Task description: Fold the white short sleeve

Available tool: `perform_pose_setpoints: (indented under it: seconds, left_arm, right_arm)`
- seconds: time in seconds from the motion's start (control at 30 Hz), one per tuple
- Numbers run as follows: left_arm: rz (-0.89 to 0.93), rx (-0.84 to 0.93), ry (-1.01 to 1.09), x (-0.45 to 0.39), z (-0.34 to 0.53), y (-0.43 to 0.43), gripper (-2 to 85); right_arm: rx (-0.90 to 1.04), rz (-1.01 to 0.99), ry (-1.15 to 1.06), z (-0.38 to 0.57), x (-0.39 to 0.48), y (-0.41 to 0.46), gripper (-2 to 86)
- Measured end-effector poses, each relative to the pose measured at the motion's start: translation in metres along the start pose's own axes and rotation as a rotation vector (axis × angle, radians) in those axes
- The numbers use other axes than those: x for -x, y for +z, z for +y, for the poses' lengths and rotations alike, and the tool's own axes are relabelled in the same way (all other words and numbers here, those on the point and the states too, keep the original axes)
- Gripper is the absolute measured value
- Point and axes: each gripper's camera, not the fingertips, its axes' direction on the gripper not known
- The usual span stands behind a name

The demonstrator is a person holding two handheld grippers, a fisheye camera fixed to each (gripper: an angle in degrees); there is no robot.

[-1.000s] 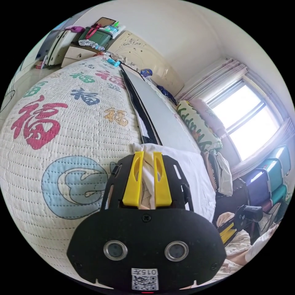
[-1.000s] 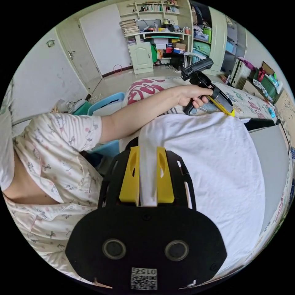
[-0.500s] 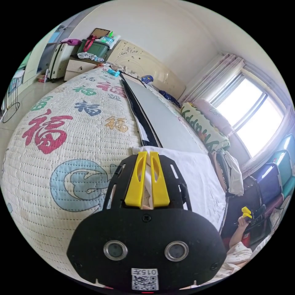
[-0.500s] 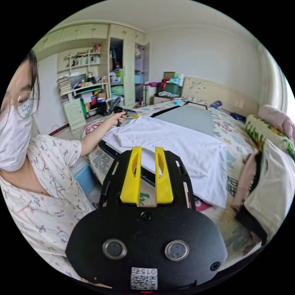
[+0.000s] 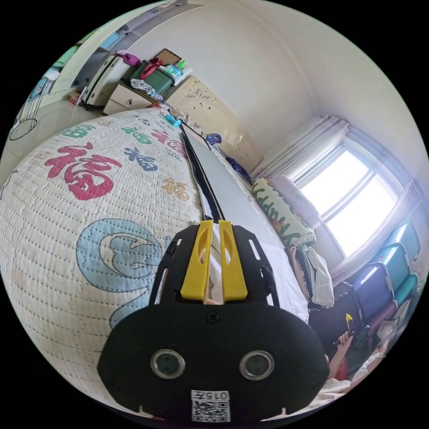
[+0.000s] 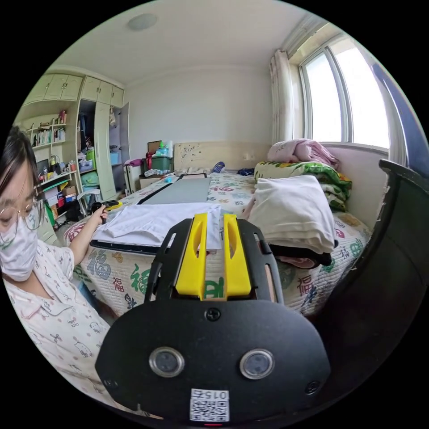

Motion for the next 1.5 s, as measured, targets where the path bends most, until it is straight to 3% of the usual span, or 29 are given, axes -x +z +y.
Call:
perform_pose_setpoints:
  seconds: [0.3,0.53,0.67,0.8,1.13,1.37,1.5]
  left_arm:
    - [-0.012,-0.013,-0.019,0.024,-0.052,0.004,-0.2]
    - [-0.001,0.087,0.04,0.028,-0.13,0.034,0.1]
    - [0.185,0.099,0.099,0.04,-0.18,0.044,1.6]
    - [0.232,0.047,0.132,0.043,-0.219,0.033,3.8]
    - [0.233,-0.021,0.245,0.032,-0.349,-0.005,5.6]
    - [0.187,0.009,0.335,0.009,-0.45,-0.027,4.6]
    - [0.085,0.016,0.374,-0.013,-0.498,-0.04,5.1]
  right_arm:
    - [-0.041,0.023,-0.038,-0.017,0.016,0.009,7.8]
    - [-0.044,-0.041,-0.071,-0.052,0.008,0.048,6.2]
    - [-0.069,-0.095,-0.173,-0.079,0.001,0.086,5.1]
    - [-0.073,-0.11,-0.279,-0.101,0.001,0.128,5.2]
    - [0.143,-0.501,-0.393,-0.218,-0.033,0.231,6.2]
    - [0.108,-0.484,-0.37,-0.349,-0.05,0.247,6.4]
    - [0.1,-0.53,-0.22,-0.389,-0.086,0.248,6.6]
